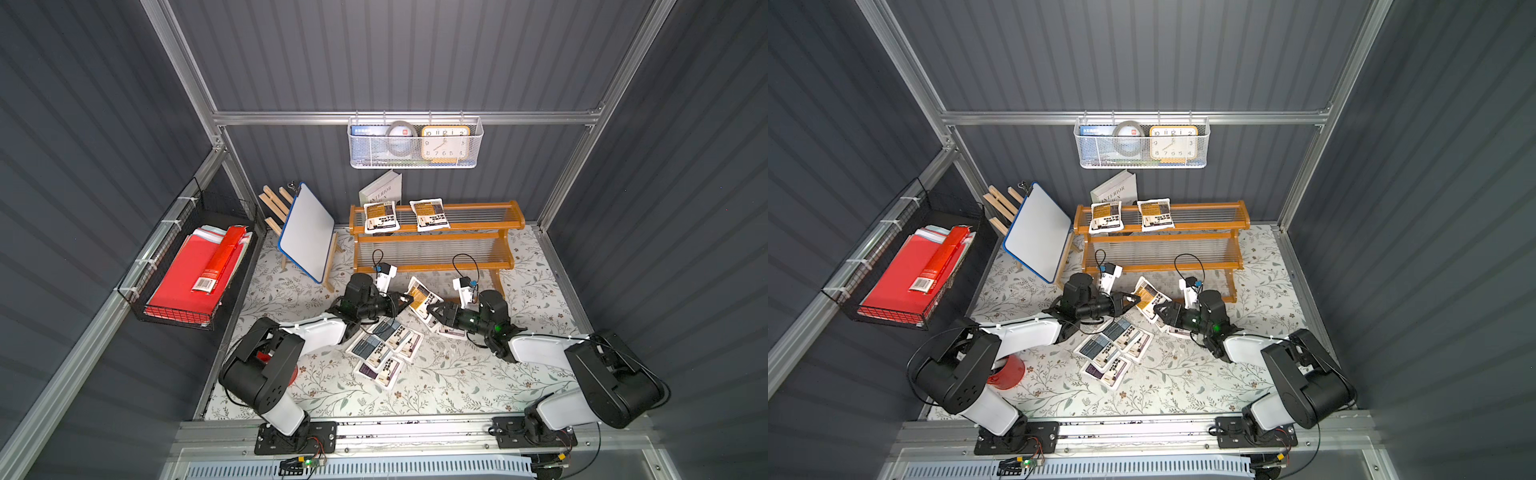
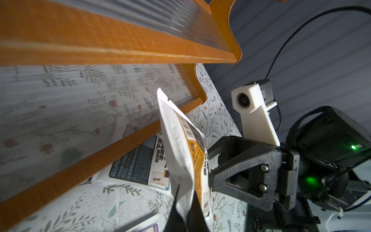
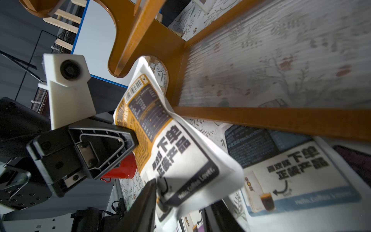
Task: Place the bagged coffee beans on the shelf by color
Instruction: Pick up the bagged coffee beans at the center of the board, then place the bagged coffee beans on the shelf.
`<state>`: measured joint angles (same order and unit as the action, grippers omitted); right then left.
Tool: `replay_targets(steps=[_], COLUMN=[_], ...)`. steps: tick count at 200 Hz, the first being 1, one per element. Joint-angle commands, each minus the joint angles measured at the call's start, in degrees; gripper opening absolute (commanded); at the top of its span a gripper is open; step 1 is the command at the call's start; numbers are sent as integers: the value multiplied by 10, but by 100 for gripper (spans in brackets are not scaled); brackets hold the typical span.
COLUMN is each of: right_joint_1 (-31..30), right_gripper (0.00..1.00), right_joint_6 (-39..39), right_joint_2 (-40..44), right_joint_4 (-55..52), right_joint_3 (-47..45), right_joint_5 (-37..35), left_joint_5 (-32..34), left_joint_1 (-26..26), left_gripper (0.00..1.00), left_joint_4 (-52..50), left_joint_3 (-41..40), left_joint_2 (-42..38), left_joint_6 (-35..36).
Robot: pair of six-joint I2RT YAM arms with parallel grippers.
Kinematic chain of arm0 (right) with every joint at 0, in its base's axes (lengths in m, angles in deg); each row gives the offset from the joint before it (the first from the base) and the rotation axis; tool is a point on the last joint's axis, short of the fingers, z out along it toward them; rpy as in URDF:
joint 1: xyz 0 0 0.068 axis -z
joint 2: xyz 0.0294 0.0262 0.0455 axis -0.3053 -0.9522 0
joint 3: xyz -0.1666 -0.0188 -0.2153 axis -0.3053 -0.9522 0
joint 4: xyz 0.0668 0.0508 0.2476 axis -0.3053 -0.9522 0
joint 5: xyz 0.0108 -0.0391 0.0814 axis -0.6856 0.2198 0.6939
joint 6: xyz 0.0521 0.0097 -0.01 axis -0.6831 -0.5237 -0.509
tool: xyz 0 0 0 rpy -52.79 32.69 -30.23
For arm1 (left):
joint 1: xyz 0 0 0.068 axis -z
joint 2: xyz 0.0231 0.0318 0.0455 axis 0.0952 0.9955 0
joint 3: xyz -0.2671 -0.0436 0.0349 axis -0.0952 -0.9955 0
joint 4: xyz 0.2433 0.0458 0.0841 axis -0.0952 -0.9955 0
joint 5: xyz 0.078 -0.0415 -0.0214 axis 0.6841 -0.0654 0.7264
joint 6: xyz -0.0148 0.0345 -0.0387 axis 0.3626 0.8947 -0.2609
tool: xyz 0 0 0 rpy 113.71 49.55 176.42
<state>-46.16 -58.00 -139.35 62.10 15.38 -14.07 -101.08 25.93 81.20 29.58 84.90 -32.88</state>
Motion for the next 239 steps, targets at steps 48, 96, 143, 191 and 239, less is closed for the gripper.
replay_targets(steps=[48,96,143,191,239], right_joint_1=[1,-4,-24,-32,-34], right_gripper=[1,0,0,0,0], right_joint_6=[-10,24,102,108,145], right_joint_2=[1,42,176,352,413], right_joint_4=[50,-16,-227,-396,-490], right_joint_3=[20,-4,-3,18,117], right_joint_5=[1,-30,-195,-383,-473], left_joint_5=[-17,33,274,454,463], left_joint_1=[-3,-3,-4,-4,-3], left_gripper=[0,41,46,45,45], left_joint_4=[-6,-36,-69,-170,-164], left_joint_3=[-4,16,-4,-4,-3], left_joint_2=[-19,0,-37,-34,-11], left_joint_6=[2,-4,-40,-102,-121])
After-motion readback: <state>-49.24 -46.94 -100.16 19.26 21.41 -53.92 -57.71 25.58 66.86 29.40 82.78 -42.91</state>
